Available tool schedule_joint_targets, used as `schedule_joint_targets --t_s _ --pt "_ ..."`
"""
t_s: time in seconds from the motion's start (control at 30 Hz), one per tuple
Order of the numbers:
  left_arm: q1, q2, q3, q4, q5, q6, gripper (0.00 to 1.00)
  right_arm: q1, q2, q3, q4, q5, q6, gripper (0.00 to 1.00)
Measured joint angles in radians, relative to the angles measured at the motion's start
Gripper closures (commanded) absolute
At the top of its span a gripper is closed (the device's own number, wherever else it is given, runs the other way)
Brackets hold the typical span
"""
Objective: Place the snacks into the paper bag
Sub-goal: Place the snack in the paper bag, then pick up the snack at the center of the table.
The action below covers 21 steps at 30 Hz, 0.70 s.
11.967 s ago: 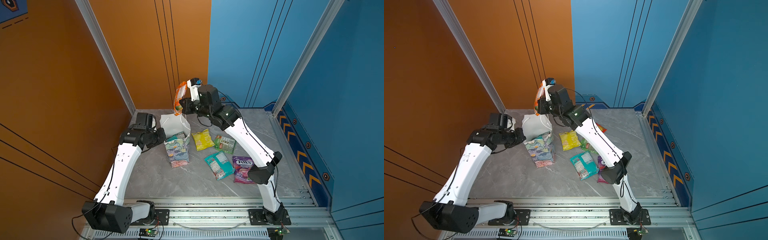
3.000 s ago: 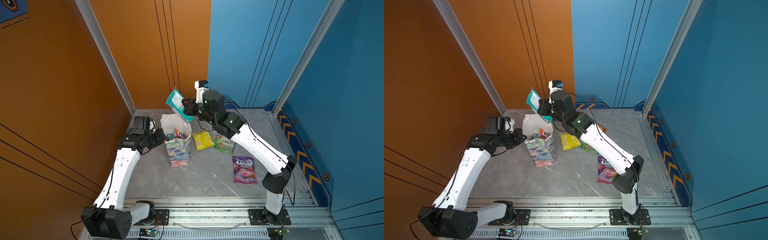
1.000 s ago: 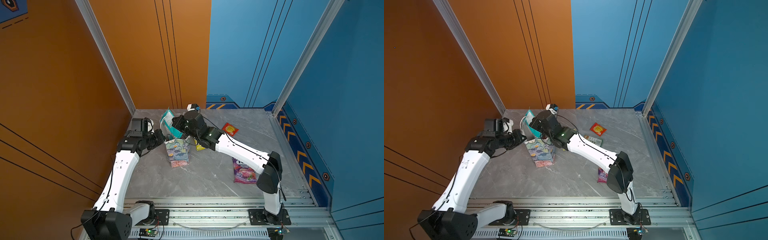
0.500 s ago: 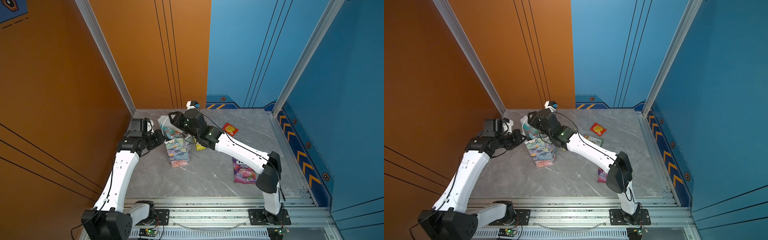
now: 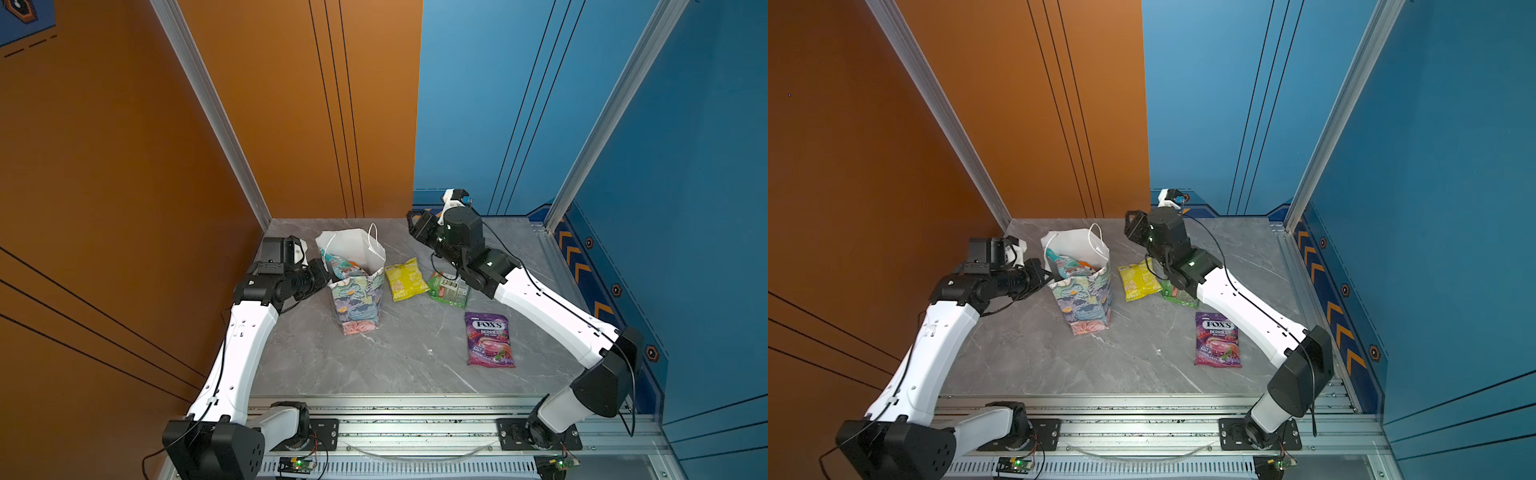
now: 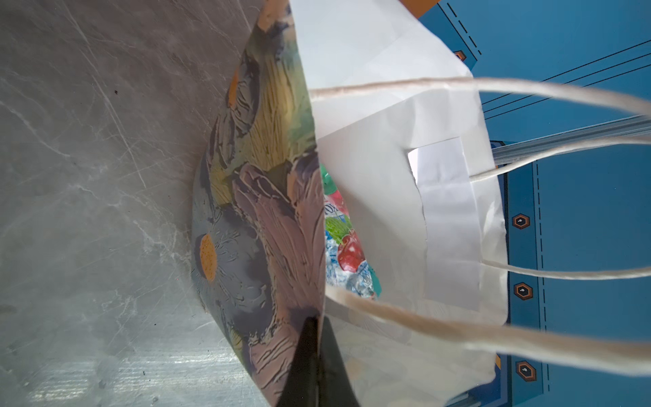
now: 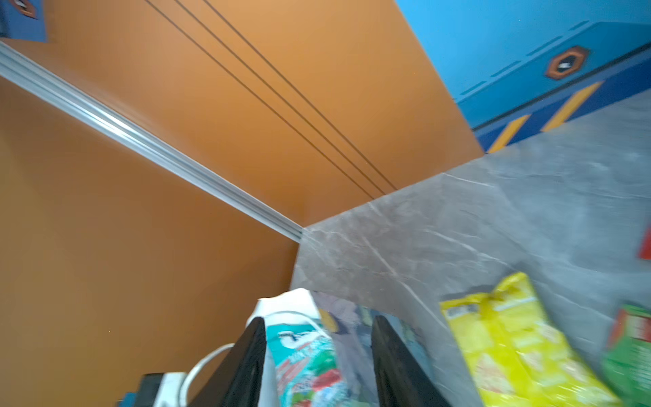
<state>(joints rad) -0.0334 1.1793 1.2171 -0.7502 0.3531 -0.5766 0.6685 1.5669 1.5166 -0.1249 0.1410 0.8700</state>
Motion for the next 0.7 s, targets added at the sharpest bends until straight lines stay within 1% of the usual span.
schedule_joint_targets --t_s 0.07,0.17,0.3,0.37,0.47,0.57,0.7 --pt "0.000 0.000 0.000 0.000 0.000 0.000 1.00 -0.066 -0.024 -0.073 -0.033 -0.050 -0.014 0.47" --pt "0.000 0.000 0.000 0.000 0.000 0.000 1.00 -0.156 -0.024 -0.138 -0.094 -0.153 -0.036 0.47" --pt "0.000 0.000 0.000 0.000 0.000 -0.008 1.00 -0.239 0.024 -0.147 -0.166 -0.317 -0.071 0.47" --pt "0.000 0.000 0.000 0.000 0.000 -0.009 1.00 -0.258 0.074 -0.125 -0.203 -0.390 -0.096 0.48" --pt "0.000 0.000 0.000 0.000 0.000 -0.016 1.00 -0.263 0.165 -0.080 -0.244 -0.465 -0.132 0.48" --pt "0.000 0.000 0.000 0.000 0.000 -0.020 1.00 -0.264 0.243 -0.045 -0.271 -0.509 -0.154 0.48" --pt "0.000 0.000 0.000 0.000 0.000 -0.023 1.00 -0.269 0.313 -0.018 -0.295 -0.538 -0.173 0.48"
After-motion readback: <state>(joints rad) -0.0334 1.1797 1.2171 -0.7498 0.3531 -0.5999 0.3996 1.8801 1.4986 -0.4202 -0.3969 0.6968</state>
